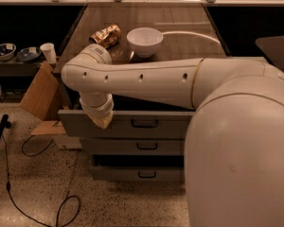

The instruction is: Close top drawer

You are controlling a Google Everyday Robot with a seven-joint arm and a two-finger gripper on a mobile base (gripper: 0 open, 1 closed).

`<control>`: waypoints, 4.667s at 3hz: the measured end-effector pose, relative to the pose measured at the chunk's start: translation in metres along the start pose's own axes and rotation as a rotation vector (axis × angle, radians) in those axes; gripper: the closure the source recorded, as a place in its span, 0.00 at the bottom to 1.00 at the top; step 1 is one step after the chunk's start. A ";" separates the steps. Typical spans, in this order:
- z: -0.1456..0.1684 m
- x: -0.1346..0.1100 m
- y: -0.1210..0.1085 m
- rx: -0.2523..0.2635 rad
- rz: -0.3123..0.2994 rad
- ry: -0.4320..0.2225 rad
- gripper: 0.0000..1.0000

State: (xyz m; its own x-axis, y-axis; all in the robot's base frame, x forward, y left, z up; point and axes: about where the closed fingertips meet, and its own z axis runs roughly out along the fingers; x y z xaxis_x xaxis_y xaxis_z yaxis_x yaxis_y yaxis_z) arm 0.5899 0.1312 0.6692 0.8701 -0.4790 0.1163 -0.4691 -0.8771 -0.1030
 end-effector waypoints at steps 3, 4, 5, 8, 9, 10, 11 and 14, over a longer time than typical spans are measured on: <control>-0.017 0.029 -0.009 0.083 0.128 0.105 1.00; -0.021 0.032 -0.021 0.097 0.123 0.114 1.00; -0.023 0.033 -0.036 0.104 0.113 0.116 1.00; -0.025 0.036 -0.058 0.130 0.130 0.117 1.00; -0.023 0.038 -0.062 0.134 0.149 0.117 1.00; -0.021 0.041 -0.064 0.139 0.177 0.117 1.00; -0.021 0.046 -0.068 0.145 0.224 0.118 1.00; -0.023 0.048 -0.063 0.158 0.276 0.114 1.00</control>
Offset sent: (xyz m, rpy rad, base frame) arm 0.0296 -0.0109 0.0270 0.0519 -0.1581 -0.1593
